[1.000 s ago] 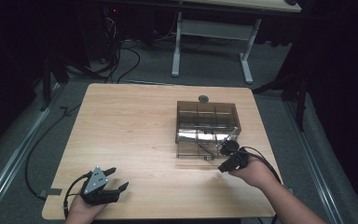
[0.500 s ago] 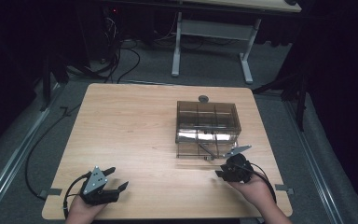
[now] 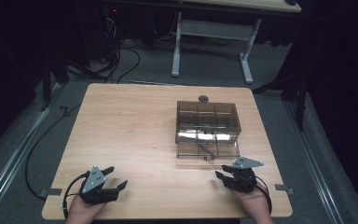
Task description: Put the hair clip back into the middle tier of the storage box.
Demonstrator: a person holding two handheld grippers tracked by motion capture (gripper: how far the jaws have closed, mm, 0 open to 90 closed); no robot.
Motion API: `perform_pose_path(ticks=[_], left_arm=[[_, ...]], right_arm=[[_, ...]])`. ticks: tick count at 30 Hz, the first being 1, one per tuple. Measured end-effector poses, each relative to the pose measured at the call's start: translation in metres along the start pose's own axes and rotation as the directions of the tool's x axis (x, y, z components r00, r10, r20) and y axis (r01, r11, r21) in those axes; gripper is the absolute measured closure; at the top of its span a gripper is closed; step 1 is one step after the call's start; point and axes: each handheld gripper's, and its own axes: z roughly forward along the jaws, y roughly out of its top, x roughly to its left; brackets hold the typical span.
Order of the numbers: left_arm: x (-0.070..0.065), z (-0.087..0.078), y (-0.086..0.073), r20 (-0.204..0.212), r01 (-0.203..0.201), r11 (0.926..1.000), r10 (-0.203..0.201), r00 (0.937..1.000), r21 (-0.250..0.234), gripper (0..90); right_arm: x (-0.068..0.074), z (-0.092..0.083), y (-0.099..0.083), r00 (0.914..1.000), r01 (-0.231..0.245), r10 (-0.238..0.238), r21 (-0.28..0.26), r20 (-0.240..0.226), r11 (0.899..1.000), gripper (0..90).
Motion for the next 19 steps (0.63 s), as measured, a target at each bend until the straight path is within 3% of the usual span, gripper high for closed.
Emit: perform_pose_path(ticks=[4, 6, 11, 19], left_arm=[[0.0, 0.0, 0.0, 0.0, 0.001, 1.0, -0.001, 1.0, 0.004, 26.6], [0.0, 0.0, 0.0, -0.002, 0.0, 1.0, 0.0, 1.0, 0.002, 26.6], [0.0, 0.001, 0.001, -0.005, -0.008, 1.0, 0.008, 1.0, 0.005, 26.7], [-0.001, 0.0, 0.0, -0.01, -0.012, 0.9999, 0.012, 0.9999, -0.001, 26.8]], right_arm=[[0.0, -0.001, -0.012, 0.9997, -0.003, 0.005, -0.081, 0.025, 0.997, 55.3], [0.001, -0.004, -0.021, 0.9997, -0.011, 0.014, -0.146, 0.021, 0.989, 55.3], [0.0, -0.005, -0.025, 0.9996, -0.026, 0.027, -0.164, 0.009, 0.986, 54.2], [0.0, -0.002, -0.025, 0.9993, -0.026, 0.03, -0.15, 0.024, 0.988, 54.1]])
